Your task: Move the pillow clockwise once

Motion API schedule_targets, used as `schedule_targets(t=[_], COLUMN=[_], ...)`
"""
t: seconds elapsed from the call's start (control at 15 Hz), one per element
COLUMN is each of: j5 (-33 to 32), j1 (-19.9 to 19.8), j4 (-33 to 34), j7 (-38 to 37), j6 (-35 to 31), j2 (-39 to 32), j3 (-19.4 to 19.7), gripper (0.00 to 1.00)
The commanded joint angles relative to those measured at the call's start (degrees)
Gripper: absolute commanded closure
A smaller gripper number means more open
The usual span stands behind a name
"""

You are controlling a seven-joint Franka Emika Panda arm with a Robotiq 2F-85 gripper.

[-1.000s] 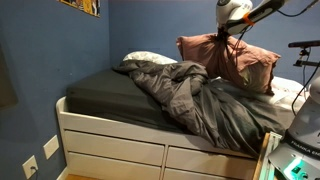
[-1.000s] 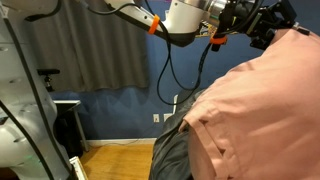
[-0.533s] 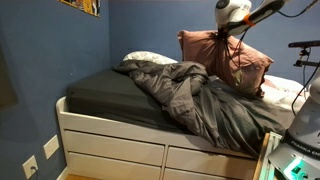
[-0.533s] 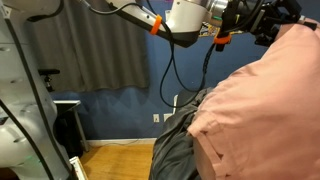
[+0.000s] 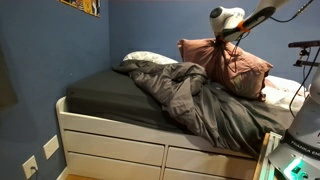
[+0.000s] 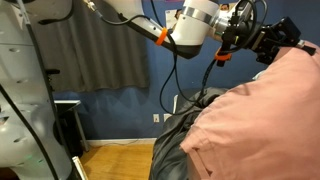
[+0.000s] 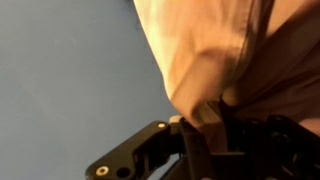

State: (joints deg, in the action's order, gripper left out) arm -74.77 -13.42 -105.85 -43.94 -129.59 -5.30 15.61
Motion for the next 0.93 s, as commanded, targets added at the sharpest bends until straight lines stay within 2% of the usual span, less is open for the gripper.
schedule_targets(t=[0.0,0.4,0.87], j5=[3.6,16.3,29.8], j1=[-0.9,-2.8,-7.3], j4=[8.4,21.7,39.3], j7=[-2.3,-0.6,-2.4], j6=[7.3,20.3,31.0], j2=[-3.5,-9.5,-17.3], j3=[0.2,1.5,5.1], gripper=[0.97,0.97,0.97])
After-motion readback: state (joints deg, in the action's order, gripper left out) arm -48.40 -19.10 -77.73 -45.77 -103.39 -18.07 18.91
